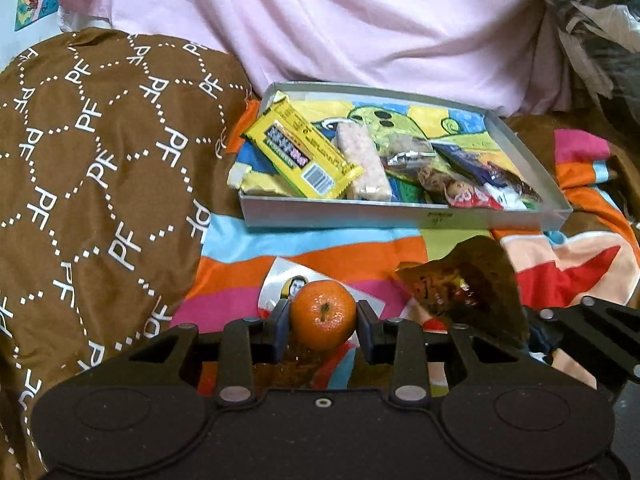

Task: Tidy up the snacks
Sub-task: 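Lift and carry the orange and gold packet over the grey tray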

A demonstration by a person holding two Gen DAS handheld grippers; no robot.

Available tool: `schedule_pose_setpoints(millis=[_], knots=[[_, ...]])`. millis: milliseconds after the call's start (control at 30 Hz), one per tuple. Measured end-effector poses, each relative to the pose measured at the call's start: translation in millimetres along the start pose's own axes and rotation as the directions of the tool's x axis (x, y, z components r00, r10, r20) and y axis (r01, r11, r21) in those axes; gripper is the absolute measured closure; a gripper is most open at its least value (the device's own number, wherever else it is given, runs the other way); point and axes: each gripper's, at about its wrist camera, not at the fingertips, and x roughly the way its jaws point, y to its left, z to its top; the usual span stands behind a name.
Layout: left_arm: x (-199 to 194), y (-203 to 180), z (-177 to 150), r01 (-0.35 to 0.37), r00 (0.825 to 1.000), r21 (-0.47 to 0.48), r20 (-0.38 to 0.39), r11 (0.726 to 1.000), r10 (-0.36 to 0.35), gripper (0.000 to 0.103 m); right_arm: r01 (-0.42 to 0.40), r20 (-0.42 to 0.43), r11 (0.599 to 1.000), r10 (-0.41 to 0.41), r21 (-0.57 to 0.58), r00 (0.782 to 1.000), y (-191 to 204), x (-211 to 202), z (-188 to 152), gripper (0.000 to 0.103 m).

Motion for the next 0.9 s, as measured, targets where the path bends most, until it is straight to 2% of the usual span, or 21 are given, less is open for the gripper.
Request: schedule_pose_setpoints(millis=[200, 367, 467, 600, 667, 767, 900], knots=[[1, -9, 20, 0.001, 0.999, 0.008, 0.052, 1.0, -0.002, 0.067, 0.101, 0.101, 0.995, -0.098, -0.025, 0.99, -10, -12, 10, 0.093], [5, -22, 46, 0.012, 0.993, -0.016, 0.114, 1.0, -0.01, 0.067, 0.199, 0.171, 0.979, -0.204, 0.047, 0.964, -40, -15, 16, 0.093], [9, -35, 60, 0.004, 0.989, -0.021, 0.15, 1.0, -0.001, 0.067, 0.264, 0.203, 0.962, -0.274, 0.075, 0.94, -60, -12, 17, 0.093], [23, -53, 77, 0.006, 0.984, -0.016, 0.175, 1.0, -0.003, 0.067, 0.346, 0.214, 0.933, -0.36, 0.101, 0.908, -87, 0, 15, 0.093], [32, -62, 84, 0.009, 0.982, 0.001, 0.187, 1.0, -0.009, 0.067, 0.372, 0.205, 0.923, -0.385, 0.103, 0.9, -97, 9, 14, 0.093], [48, -72, 93, 0.013, 0.981, 0.016, 0.192, 1.0, -0.016, 0.066, 0.4, 0.194, 0.912, -0.411, 0.096, 0.891, -108, 21, 12, 0.093], [71, -78, 100, 0.022, 0.984, 0.021, 0.179, 1.0, -0.026, 0.066, 0.412, 0.171, 0.906, -0.424, 0.1, 0.89, -120, 38, 8, 0.093]])
